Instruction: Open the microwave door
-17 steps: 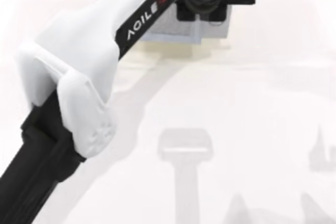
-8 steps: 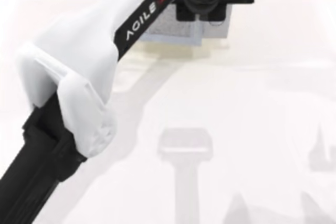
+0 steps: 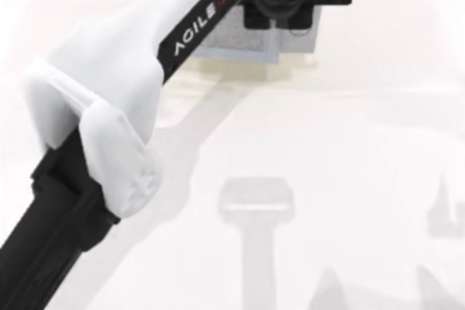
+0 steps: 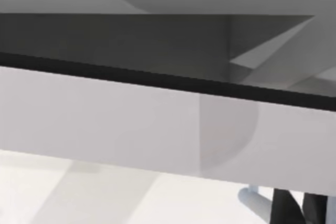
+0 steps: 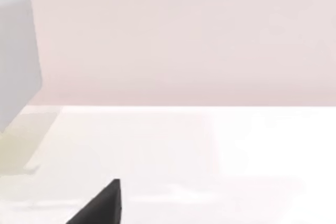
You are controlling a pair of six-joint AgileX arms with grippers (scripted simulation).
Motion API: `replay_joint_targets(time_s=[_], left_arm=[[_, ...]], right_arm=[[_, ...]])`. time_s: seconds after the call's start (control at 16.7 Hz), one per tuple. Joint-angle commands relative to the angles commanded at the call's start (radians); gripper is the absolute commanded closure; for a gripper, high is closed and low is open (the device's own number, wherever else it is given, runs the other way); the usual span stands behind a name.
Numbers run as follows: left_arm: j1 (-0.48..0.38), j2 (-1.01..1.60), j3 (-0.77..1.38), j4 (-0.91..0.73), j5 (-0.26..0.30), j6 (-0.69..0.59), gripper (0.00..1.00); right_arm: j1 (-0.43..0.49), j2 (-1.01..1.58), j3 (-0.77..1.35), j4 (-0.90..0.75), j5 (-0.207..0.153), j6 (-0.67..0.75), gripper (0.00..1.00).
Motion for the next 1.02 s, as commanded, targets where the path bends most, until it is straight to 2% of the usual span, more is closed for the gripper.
replay_joint_targets(time_s=[0.72,1.02], left_arm=[[-0.009,0.008,-0.004,0.003,0.004,-0.002,1.00],[-0.002,-0.096,-0.173,0.100,0.014,0.031,1.00]], right_arm=[[0.000,0.000,0.000,0.000,0.000,0.000,0.00],[0.000,0.000,0.000,0.000,0.000,0.000,0.00]])
